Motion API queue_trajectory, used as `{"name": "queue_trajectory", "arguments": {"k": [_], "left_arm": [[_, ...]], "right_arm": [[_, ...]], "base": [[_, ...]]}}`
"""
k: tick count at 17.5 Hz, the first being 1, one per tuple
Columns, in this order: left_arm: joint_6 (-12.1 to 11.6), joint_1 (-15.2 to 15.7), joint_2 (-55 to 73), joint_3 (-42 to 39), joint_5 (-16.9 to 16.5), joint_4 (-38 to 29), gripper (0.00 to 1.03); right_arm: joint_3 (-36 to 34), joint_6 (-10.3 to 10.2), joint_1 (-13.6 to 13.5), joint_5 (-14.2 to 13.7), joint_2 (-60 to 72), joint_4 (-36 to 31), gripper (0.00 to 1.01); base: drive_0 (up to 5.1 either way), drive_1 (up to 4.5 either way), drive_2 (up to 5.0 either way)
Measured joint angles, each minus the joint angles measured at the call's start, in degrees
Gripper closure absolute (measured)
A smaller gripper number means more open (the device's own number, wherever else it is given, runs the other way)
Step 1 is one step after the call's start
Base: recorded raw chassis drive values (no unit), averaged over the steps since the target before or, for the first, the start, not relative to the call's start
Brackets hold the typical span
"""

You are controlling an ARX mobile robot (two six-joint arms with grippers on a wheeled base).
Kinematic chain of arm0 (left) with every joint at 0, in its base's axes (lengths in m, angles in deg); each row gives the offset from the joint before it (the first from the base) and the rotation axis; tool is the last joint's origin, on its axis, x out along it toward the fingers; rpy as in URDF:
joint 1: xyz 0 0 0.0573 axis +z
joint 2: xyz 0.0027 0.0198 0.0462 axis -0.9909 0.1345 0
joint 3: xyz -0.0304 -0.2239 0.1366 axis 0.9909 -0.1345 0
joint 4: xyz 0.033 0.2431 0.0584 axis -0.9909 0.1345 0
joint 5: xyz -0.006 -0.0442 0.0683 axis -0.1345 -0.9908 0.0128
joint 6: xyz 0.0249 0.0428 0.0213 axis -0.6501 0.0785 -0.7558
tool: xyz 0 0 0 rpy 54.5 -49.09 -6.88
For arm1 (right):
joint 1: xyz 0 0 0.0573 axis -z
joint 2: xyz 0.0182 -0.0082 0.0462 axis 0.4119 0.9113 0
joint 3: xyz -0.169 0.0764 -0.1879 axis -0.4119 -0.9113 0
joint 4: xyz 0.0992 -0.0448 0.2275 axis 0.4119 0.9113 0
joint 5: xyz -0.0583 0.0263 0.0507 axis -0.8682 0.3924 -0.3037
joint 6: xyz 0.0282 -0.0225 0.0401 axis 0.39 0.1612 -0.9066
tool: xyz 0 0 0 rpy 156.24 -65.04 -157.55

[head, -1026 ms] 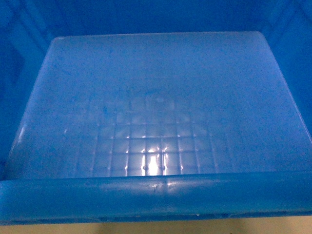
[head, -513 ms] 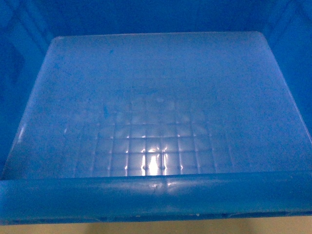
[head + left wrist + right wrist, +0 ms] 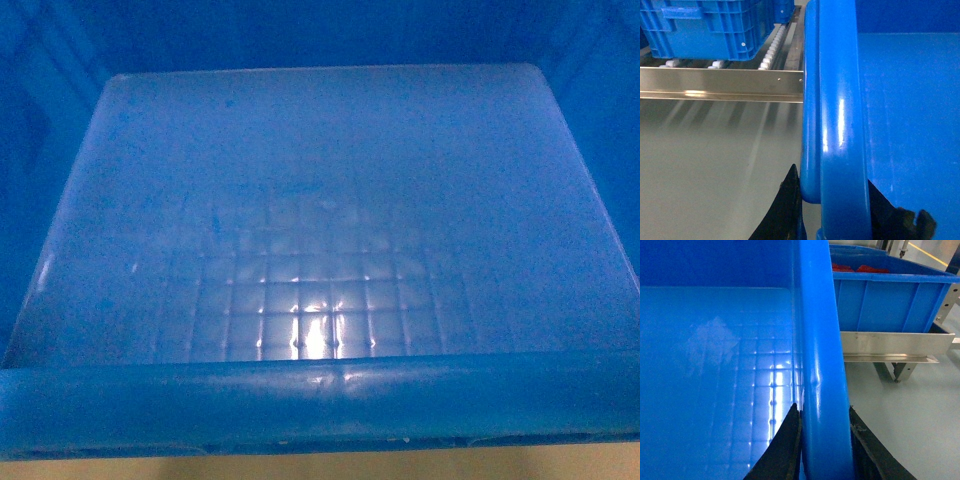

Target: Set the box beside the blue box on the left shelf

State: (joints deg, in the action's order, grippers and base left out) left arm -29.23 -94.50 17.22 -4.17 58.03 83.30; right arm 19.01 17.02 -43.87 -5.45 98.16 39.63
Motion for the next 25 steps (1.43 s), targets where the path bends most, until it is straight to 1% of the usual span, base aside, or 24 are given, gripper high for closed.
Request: {"name": "queue_trajectory", "arguments": {"k": [10, 25], "left_arm": [[-0.02, 0.0, -0.11, 0.0, 0.02, -0.17, 0.85], [-0.02, 0.0, -0.11, 0.0, 0.04, -0.15, 0.85]], "right_arm": [[0.0, 0.0, 0.0, -0.04, -0.02, -0.22, 0.84], [0.0, 0.0, 0.0, -0.02, -0.02, -0.22, 0.84]], "base": [[0.0, 0.0, 0.0], [0.1, 4.42, -4.2]]}}
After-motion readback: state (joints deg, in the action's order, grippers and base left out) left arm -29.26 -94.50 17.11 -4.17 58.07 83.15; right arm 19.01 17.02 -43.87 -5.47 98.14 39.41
